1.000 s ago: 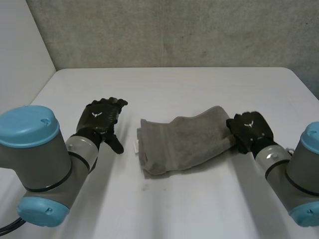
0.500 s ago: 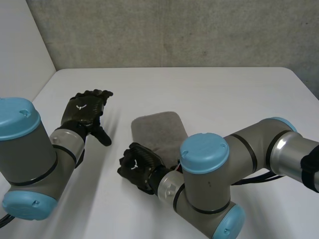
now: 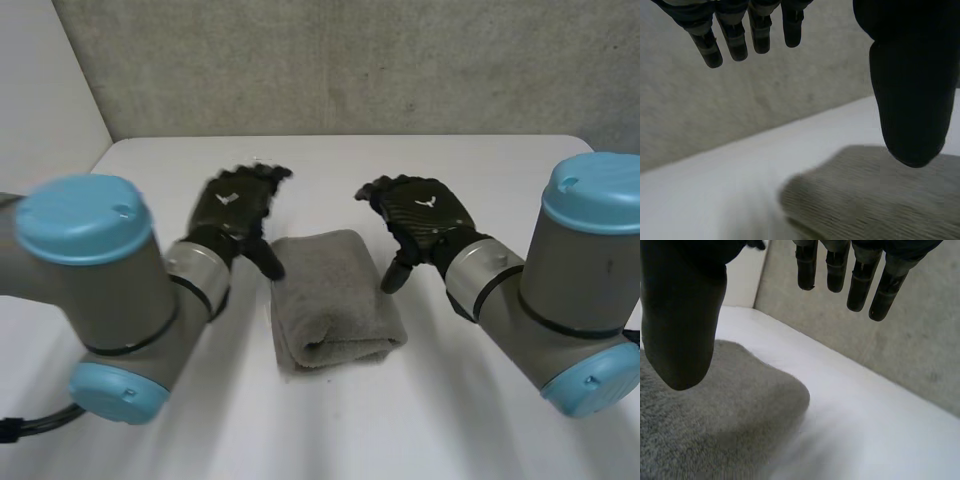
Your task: Fold the towel.
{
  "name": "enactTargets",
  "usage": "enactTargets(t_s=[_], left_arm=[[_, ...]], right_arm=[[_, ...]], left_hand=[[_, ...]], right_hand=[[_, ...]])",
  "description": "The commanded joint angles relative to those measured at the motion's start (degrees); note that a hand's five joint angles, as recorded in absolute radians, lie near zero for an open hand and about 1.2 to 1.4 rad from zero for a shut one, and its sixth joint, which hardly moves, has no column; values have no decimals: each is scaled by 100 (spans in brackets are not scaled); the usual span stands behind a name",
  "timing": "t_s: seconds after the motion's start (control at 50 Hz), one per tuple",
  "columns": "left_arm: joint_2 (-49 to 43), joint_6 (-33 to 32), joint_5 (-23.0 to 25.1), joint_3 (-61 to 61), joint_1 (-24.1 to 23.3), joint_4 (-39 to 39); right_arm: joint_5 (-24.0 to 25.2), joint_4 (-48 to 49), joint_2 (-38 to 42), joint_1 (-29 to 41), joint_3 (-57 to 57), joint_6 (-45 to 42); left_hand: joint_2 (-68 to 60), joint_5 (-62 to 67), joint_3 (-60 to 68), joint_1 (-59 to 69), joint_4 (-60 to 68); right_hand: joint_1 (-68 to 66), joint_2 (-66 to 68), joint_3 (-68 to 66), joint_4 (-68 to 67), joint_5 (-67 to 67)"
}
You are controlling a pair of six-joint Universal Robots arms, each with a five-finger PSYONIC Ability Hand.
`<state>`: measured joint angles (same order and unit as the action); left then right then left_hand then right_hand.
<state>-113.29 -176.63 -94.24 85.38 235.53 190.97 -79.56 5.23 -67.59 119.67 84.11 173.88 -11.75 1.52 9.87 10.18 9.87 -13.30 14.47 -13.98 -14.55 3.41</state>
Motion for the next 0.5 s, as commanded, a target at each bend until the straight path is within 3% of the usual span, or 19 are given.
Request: enactTargets(t_s=[0.02,0.12,0.2,0.32,0.5], left_arm=[[-739,410,-130,-276,-367,-508],[-1309,384,-1024,-276,-569,-499],[-1424,314,-1280,-294,-569,-482],[-1442,94,-1290,-294,-561,-473],[-1424,50,-1272,-259,-561,-420]], right_arm=[[239,-347,501,-128,-317,31],[265,-646,1037,-128,-607,-65],[335,-646,1423,-128,-695,-407],[309,-585,1845,-49,-782,-996],[248,-338,1863,13,-774,-1164]], left_hand=[[19,4,170,138,170],[35,-13,153,122,153],[35,-13,153,122,153],[69,-47,119,88,119],[86,-64,102,71,102]], right_hand=[[330,-447,398,455,-341],[330,-447,398,455,-341],[330,-447,398,455,-341],[330,-447,398,455,-341],[330,-447,398,455,-341]])
